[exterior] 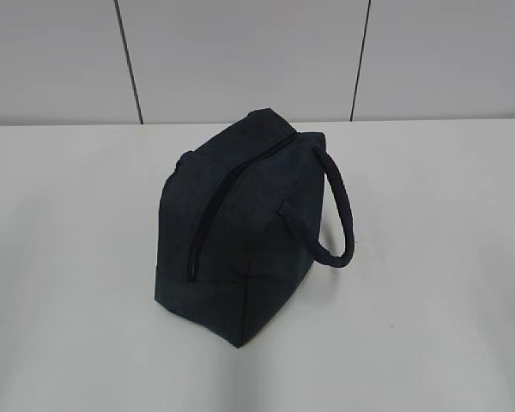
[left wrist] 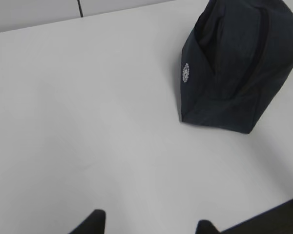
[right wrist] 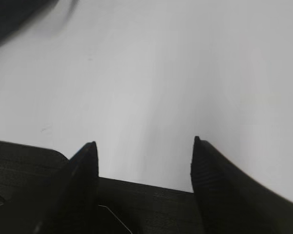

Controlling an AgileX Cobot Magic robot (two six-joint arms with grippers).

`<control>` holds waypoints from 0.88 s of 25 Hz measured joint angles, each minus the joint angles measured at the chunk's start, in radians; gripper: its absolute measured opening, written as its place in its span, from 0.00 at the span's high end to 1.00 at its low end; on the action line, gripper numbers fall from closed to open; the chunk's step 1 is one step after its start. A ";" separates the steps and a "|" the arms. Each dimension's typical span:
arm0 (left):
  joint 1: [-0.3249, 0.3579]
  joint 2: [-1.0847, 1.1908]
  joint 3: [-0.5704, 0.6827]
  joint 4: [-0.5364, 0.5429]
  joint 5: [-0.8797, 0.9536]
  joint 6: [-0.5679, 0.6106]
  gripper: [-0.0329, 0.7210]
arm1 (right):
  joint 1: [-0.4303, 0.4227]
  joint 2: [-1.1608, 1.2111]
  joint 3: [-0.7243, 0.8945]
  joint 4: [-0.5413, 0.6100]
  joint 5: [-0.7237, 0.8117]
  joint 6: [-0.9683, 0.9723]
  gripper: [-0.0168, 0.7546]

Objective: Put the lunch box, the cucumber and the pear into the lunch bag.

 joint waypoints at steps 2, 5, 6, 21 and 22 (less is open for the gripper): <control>0.000 -0.058 0.029 0.014 0.021 -0.001 0.50 | 0.000 -0.054 0.036 -0.009 0.020 0.000 0.37; 0.000 -0.157 0.064 0.018 0.026 -0.001 0.50 | 0.000 -0.177 0.051 -0.015 0.033 0.000 0.37; 0.000 -0.183 0.066 0.018 0.024 -0.001 0.50 | 0.000 -0.223 0.051 -0.021 0.035 0.000 0.37; 0.000 -0.329 0.073 0.023 0.022 -0.008 0.51 | 0.000 -0.363 0.053 -0.056 0.044 -0.006 0.38; 0.000 -0.329 0.073 0.023 0.022 -0.008 0.52 | 0.002 -0.363 0.053 -0.056 0.044 -0.006 0.38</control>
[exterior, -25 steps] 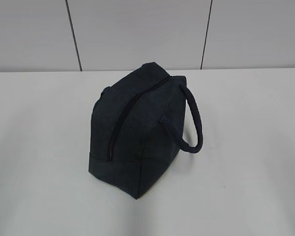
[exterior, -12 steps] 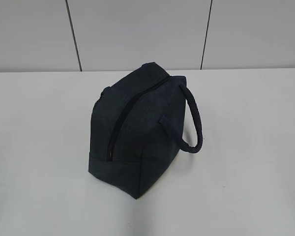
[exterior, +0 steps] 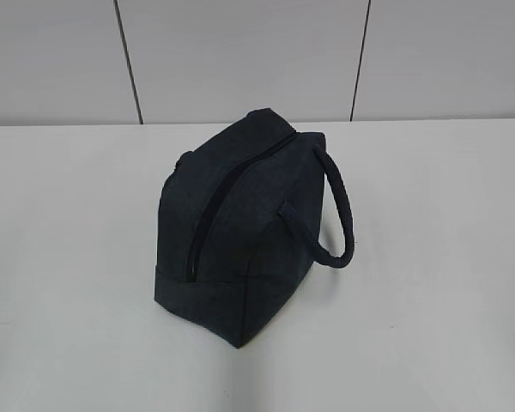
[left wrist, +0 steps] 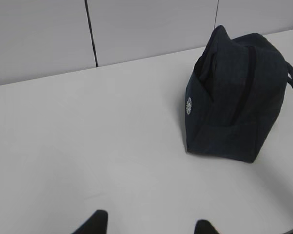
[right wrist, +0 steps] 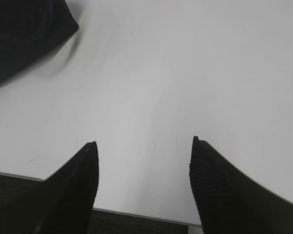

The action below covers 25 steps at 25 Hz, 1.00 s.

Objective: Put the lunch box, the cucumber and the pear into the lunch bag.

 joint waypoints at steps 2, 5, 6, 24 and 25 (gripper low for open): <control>0.000 0.000 0.000 0.002 0.000 0.000 0.54 | 0.000 0.000 0.000 -0.001 0.000 0.000 0.38; 0.000 0.000 0.000 0.001 0.000 0.000 0.56 | 0.000 0.000 0.000 -0.002 0.000 0.000 0.38; 0.000 0.000 0.000 0.001 0.000 0.000 0.56 | 0.000 0.000 0.000 -0.002 0.000 0.000 0.38; 0.114 0.000 0.000 0.000 0.000 -0.003 0.57 | -0.077 -0.001 0.000 -0.002 0.000 -0.005 0.38; 0.143 0.000 0.000 -0.001 0.000 -0.003 0.57 | -0.113 -0.001 0.000 -0.004 0.000 -0.005 0.38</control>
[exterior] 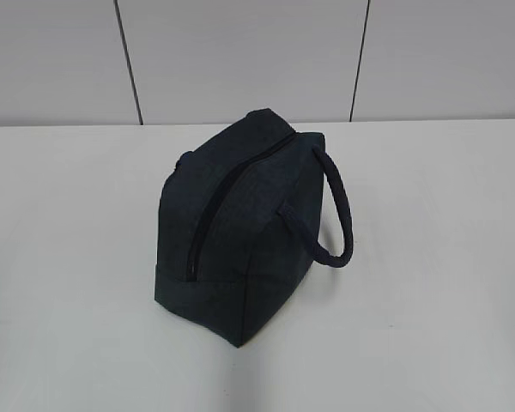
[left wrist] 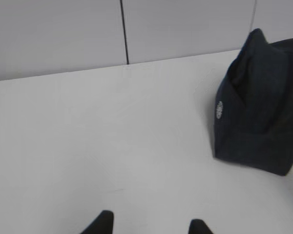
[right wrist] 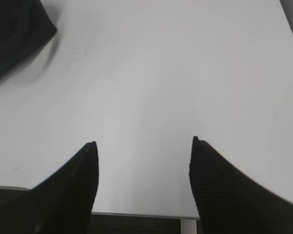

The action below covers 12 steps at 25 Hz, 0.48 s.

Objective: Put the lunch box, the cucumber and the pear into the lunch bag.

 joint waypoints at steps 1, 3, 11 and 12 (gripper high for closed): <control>0.026 0.000 0.000 0.000 0.000 0.000 0.57 | -0.024 0.000 0.000 0.000 0.000 0.000 0.38; 0.068 0.000 0.000 0.000 0.000 0.000 0.58 | -0.067 0.000 0.000 -0.002 0.000 0.000 0.38; 0.095 0.000 0.000 0.000 0.000 0.000 0.58 | -0.105 0.000 0.000 -0.002 0.000 0.000 0.38; 0.095 0.000 0.000 0.000 0.000 0.000 0.58 | -0.105 0.000 0.000 -0.002 0.000 0.000 0.38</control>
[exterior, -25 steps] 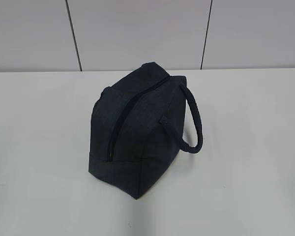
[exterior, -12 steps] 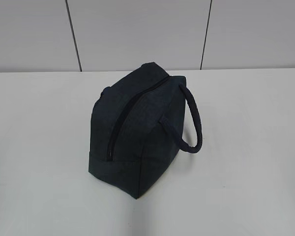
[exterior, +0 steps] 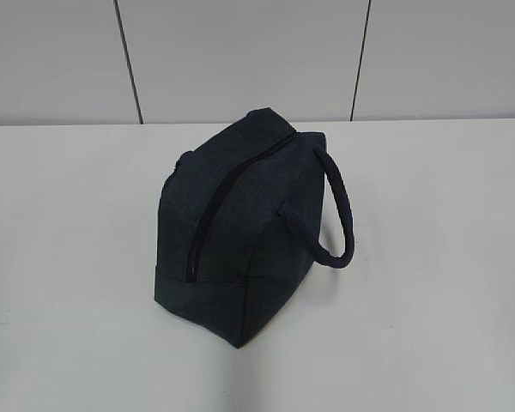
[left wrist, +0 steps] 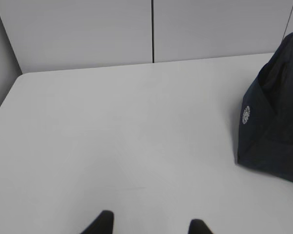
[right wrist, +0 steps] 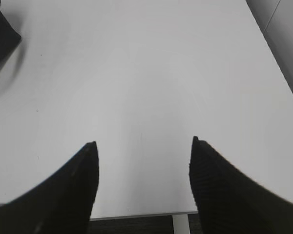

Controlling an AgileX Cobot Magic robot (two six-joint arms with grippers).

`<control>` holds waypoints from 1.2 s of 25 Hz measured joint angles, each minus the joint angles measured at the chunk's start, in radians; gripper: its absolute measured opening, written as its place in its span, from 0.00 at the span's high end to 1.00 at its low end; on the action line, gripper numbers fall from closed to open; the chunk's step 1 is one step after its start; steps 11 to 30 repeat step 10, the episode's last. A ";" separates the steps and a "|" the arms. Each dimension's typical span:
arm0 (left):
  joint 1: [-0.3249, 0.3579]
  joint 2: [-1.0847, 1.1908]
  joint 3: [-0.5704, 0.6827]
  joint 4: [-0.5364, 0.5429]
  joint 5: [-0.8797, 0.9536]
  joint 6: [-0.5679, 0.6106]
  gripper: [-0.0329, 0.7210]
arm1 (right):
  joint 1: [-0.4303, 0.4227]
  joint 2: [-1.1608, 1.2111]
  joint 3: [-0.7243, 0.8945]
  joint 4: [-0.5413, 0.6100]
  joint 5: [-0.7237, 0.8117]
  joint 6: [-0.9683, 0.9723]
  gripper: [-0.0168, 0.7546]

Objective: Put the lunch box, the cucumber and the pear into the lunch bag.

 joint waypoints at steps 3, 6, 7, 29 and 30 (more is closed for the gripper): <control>0.000 0.000 0.000 0.000 0.000 0.000 0.58 | 0.000 0.000 0.000 0.000 0.000 0.000 0.38; 0.000 0.000 0.000 0.000 0.000 0.000 0.58 | 0.000 0.000 0.000 0.000 0.000 0.000 0.38; 0.000 0.000 0.000 0.000 0.000 0.000 0.58 | 0.000 0.000 0.000 0.000 0.000 0.000 0.38; 0.000 0.000 0.000 0.000 0.000 0.000 0.58 | 0.000 0.000 0.000 0.000 0.000 0.000 0.38; 0.000 0.000 0.000 0.000 0.000 0.000 0.58 | 0.000 0.000 0.000 0.000 0.000 0.000 0.38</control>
